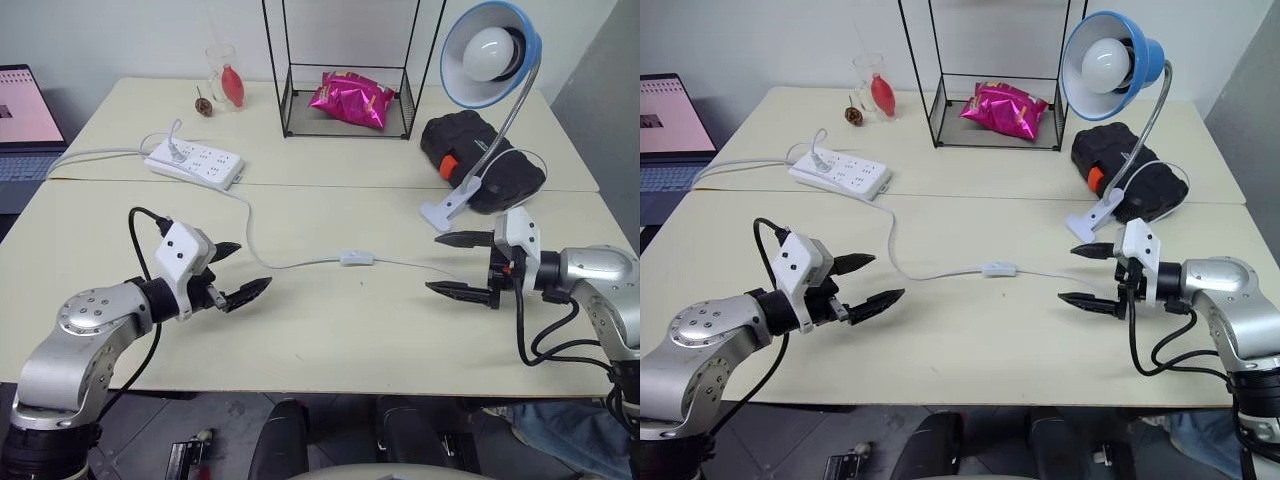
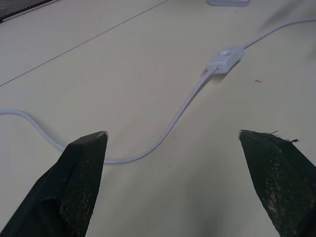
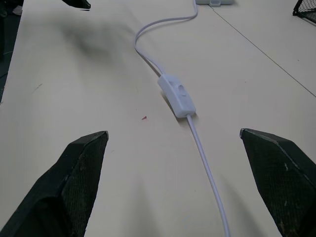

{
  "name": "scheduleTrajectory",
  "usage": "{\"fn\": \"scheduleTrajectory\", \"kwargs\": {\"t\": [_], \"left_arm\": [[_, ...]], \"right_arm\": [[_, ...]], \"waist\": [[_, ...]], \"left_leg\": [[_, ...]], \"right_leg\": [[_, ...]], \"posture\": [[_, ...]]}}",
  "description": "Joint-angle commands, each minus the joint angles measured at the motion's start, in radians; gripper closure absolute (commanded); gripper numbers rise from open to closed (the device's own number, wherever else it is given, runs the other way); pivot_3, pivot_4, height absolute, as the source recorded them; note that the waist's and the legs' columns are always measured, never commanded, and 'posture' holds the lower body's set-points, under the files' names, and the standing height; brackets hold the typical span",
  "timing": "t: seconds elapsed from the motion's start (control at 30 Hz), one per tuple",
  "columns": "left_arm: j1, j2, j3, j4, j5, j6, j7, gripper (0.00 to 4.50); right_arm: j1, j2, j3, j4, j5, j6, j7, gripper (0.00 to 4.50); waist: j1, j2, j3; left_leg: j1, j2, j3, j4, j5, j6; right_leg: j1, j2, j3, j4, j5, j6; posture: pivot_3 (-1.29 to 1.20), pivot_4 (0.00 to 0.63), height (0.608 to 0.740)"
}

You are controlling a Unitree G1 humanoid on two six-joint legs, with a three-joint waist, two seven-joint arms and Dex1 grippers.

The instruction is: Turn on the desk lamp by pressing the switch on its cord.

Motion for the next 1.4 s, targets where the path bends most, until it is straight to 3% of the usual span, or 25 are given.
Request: {"fn": "scheduleTrajectory", "kwargs": {"t": [0.03,0.63,0.87,1.17,1.4], "left_arm": [[0.016,0.022,0.021,-0.035,0.002,-0.041,-0.023,0.07],[-0.01,-0.005,0.009,0.025,0.036,-0.119,-0.014,0.07],[-0.099,-0.043,0.009,0.089,0.004,-0.135,-0.013,0.07],[-0.314,-0.095,-0.205,0.293,0.04,-0.151,-0.156,0.07],[-0.555,-0.25,-0.348,0.635,0.096,-0.187,-0.273,0.07]], "right_arm": [[-0.021,0.002,-0.011,-0.03,0.009,0.003,-0.004,0.0],[-0.034,0.045,-0.006,-0.043,-0.008,-0.005,-0.078,0.0],[-0.012,0.045,-0.006,-0.091,0.003,0.019,-0.101,0.0],[0.095,0.037,-0.044,-0.269,0.028,0.137,-0.219,0.0],[0.185,0.055,-0.07,-0.461,0.076,0.309,-0.364,0.0]], "waist": [[0.0,0.0,0.0],[0.001,0.0,0.0],[0.001,0.0,0.0],[0.005,0.0,0.0],[0.002,-0.001,0.0]], "left_leg": [[0.0,0.0,0.0,0.0,0.0,0.0],[0.0,0.0,0.0,0.0,0.0,0.0],[0.0,0.0,0.0,0.0,0.0,0.0],[-0.001,-0.001,-0.001,0.0,0.0,0.0],[-0.001,-0.002,-0.001,0.001,0.0,0.0]], "right_leg": [[0.0,0.0,0.0,0.0,0.0,0.0],[0.0,0.0,0.0,0.0,0.0,-0.001],[0.0,0.0,0.0,0.0,0.0,0.0],[0.0,0.0,-0.001,0.0,0.0,0.0],[0.0,0.0,0.0,0.0,0.0,0.001]], "posture": [[0.0,0.15,0.74],[0.0,0.15,0.74],[0.0,0.15,0.74],[0.0,0.15,0.74],[0.0,0.15,0.74]]}}
